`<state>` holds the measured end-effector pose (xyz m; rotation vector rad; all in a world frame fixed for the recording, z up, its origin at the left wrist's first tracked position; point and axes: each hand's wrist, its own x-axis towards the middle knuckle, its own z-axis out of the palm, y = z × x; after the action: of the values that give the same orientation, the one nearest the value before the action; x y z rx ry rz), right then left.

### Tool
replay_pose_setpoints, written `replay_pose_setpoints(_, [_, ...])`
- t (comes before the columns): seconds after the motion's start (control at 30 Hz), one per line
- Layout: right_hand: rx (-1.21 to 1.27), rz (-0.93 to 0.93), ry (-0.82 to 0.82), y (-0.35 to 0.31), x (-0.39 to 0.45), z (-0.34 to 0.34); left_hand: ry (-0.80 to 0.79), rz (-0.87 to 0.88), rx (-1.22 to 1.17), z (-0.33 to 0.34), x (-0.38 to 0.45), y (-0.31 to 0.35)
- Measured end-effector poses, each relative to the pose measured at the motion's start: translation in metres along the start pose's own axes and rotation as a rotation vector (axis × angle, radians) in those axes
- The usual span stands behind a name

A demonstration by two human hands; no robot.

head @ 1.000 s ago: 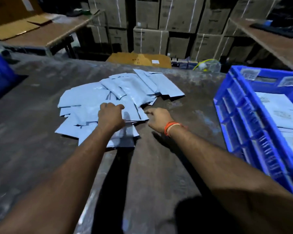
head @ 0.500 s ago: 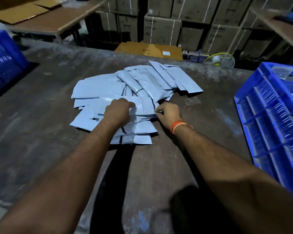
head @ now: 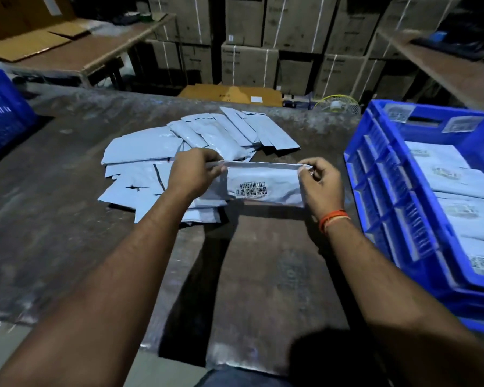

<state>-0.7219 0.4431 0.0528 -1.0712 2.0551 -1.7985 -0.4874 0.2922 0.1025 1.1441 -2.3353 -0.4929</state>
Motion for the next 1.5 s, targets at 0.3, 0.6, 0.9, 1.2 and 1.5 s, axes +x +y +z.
replay_pose_setpoints(0.3, [-0.358, 0.219, -0.047, 0.044, -0.065, -0.077, -0.073, -0.189, -0.182, 0.067, -0.079, 0.043])
replay_pose_setpoints(0.6, [-0.780, 0.047, -0.063, 0.060, -0.144, -0.093, 0.014, -0.137, 0.189, 0.126, -0.176, 0.053])
replay_pose_setpoints(0.9, [-1.007, -0.205, -0.483, 0.062, -0.186, -0.059, -0.236, 0.114, 0.196, 0.157, -0.201, 0.071])
replay_pose_setpoints(1.2, [-1.122, -0.099, -0.437, 0.069, -0.191, -0.067, -0.292, 0.124, 0.305, 0.161, -0.205, 0.047])
replay_pose_setpoints(1.5, [-1.158, 0.057, -0.416, 0.072, -0.188, -0.077, -0.261, 0.074, 0.352, 0.155, -0.204, 0.031])
